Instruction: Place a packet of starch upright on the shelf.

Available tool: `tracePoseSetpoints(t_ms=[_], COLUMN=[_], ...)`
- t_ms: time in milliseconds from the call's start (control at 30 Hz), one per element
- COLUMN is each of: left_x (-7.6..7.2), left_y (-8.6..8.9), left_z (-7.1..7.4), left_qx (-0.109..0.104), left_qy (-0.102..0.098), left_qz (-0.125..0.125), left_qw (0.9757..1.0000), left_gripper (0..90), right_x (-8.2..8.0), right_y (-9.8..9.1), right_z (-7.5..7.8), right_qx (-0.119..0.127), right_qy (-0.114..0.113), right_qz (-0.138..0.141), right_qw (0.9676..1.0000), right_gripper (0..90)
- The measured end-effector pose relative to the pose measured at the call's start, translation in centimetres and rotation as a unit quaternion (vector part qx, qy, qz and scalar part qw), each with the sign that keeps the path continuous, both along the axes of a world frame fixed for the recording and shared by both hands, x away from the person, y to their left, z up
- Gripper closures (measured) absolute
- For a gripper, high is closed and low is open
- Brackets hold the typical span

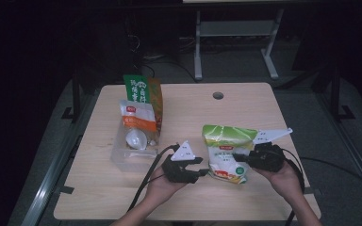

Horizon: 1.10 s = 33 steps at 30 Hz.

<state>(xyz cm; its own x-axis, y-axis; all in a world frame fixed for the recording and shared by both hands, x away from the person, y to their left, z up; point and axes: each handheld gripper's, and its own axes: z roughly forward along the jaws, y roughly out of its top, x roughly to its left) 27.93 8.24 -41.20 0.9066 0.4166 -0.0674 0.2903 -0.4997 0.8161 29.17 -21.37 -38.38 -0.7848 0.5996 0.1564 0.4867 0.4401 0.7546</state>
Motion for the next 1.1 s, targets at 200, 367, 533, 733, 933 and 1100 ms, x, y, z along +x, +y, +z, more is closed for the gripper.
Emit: tracePoseSetpoints(t_ms=[200, 367, 533, 733, 933, 1100], left_x=[-0.7, -1.6, -2.5, -3.1, -3.7, -3.9], left_y=[1.5, 2.9, 4.0, 4.7, 5.3, 5.7], left_z=[-0.7, -1.0, -1.2, -1.1, -1.4, -1.8], left_qx=[-0.009, -0.012, -0.01, -0.004, -0.002, -0.003], left_qy=[0.01, 0.005, 0.004, 0.003, 0.005, 0.009], left_qz=[0.005, 0.004, 0.005, 0.006, 0.004, 0.007], left_qw=[0.9999, 0.9999, 0.9999, 1.0, 1.0, 0.9999], left_gripper=[46.1, 44.0, 42.0, 40.3, 39.3, 39.1], right_x=[0.4, 1.0, 1.5, 2.0, 2.6, 3.1], right_y=[0.6, 1.4, 2.4, 3.6, 4.8, 5.7], right_z=[0.8, 1.5, 2.6, 3.7, 4.5, 4.9], right_qx=[-0.001, 0.009, 0.003, 0.005, 0.013, 0.015], right_qy=[0.002, 0.009, 0.006, -0.002, -0.003, 0.0], right_qz=[-0.004, -0.002, -0.002, 0.006, 0.017, 0.021], right_qw=[1.0, 0.9999, 1.0, 1.0, 0.9998, 0.9997], right_gripper=[88.7, 89.0, 89.0, 89.1, 89.1, 89.1])
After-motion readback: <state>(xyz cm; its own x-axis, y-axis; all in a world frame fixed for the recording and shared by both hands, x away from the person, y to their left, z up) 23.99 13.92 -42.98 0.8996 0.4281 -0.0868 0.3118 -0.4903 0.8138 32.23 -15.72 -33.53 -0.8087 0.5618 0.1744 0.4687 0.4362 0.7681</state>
